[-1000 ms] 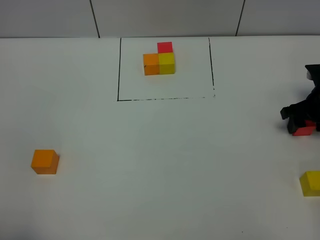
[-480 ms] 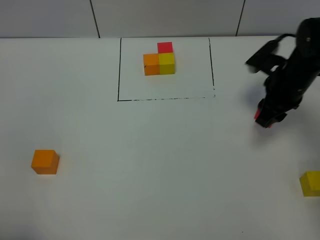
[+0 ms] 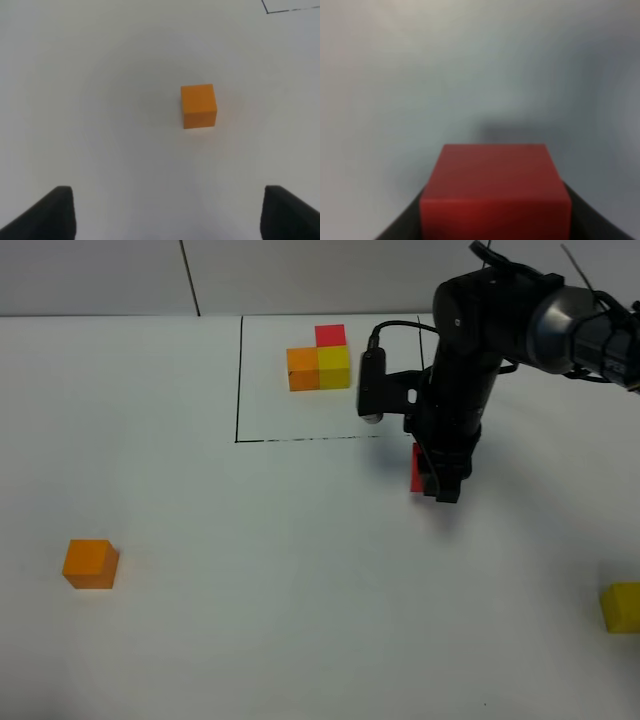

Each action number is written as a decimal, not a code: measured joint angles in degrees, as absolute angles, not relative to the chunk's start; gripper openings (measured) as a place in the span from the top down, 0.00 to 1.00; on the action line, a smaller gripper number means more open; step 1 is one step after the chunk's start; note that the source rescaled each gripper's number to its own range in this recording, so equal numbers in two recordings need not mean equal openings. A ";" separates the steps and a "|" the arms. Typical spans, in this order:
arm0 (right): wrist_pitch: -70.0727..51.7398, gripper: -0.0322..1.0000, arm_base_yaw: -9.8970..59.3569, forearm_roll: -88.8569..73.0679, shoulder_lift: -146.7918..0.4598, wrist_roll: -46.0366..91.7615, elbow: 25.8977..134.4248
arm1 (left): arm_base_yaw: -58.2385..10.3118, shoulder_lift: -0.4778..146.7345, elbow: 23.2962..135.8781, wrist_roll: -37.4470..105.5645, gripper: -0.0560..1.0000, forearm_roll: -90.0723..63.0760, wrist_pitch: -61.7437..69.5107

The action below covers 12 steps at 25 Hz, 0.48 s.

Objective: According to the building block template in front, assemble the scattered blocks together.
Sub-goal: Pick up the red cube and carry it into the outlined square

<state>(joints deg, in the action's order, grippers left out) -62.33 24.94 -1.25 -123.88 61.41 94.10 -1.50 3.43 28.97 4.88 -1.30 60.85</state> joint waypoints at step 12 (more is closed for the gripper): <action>-66.19 0.96 28.16 -4.42 -134.06 64.54 111.36 | -1.50 3.43 28.97 4.88 0.26 -1.30 60.85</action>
<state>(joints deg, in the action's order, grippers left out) -66.19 28.16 -4.42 -134.06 64.54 111.36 -1.50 3.43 28.97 4.88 -1.30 60.85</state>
